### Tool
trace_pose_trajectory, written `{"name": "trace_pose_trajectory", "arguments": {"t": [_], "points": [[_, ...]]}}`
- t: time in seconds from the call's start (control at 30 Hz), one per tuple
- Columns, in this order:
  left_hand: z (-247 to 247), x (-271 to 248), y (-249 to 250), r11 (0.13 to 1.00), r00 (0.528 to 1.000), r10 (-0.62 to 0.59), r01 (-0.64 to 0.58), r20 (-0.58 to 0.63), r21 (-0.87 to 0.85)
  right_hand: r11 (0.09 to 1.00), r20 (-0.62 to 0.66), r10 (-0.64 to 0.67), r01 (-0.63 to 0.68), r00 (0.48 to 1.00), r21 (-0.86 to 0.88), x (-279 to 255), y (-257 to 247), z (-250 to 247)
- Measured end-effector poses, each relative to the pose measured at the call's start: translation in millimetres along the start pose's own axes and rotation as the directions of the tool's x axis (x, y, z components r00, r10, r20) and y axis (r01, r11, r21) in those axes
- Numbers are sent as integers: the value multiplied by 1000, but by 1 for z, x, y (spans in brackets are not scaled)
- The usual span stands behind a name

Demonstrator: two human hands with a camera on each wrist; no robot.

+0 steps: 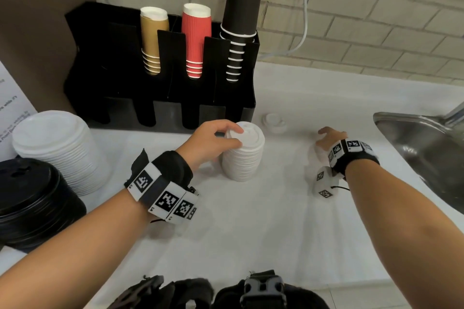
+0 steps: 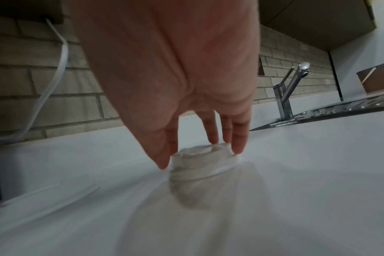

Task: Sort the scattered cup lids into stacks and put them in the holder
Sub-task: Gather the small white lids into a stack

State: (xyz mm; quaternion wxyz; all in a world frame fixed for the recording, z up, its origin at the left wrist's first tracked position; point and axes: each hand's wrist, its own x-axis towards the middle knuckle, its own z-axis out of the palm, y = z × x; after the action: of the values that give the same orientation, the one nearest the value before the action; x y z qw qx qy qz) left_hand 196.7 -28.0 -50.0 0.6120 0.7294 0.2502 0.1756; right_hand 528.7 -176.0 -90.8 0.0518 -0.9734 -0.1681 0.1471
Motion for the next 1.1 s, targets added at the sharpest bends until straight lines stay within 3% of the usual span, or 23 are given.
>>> {"name": "trace_pose_trajectory", "arguments": {"t": [0.23, 0.3, 0.37, 0.47, 0.53, 0.63, 0.73, 0.87, 1.1], "points": [[-4, -1, 2, 997, 999, 23, -25, 35, 75, 998, -12, -54, 54, 998, -18, -10, 5, -4], [-3, -3, 1, 989, 997, 69, -72, 27, 127, 996, -58, -65, 69, 996, 54, -25, -5, -15], [-2, -4, 0, 983, 994, 109, -108, 7, 149, 955, -63, -168, 179, 984, 237, -46, -22, -26], [1, -5, -1, 978, 991, 137, -133, -13, 163, 664, -63, -416, 350, 907, 661, -93, -48, -31], [2, -5, -1, 977, 990, 138, -133, -21, 167, 496, -101, -570, 439, 815, 749, -124, -62, -29], [3, -6, -1, 978, 986, 163, -158, -31, 136, 397, -176, -716, 602, 675, 693, -154, -75, -23], [4, -6, -2, 982, 986, 159, -153, -49, 112, 422, -207, -768, 723, 606, 547, -167, -86, -17], [3, -5, -5, 988, 989, 138, -132, -63, 80, 490, -189, -783, 775, 593, 400, -169, -95, -13], [4, -2, -7, 992, 991, 117, -113, -67, 64, 514, -171, -808, 816, 564, 264, -173, -105, -18]]}}
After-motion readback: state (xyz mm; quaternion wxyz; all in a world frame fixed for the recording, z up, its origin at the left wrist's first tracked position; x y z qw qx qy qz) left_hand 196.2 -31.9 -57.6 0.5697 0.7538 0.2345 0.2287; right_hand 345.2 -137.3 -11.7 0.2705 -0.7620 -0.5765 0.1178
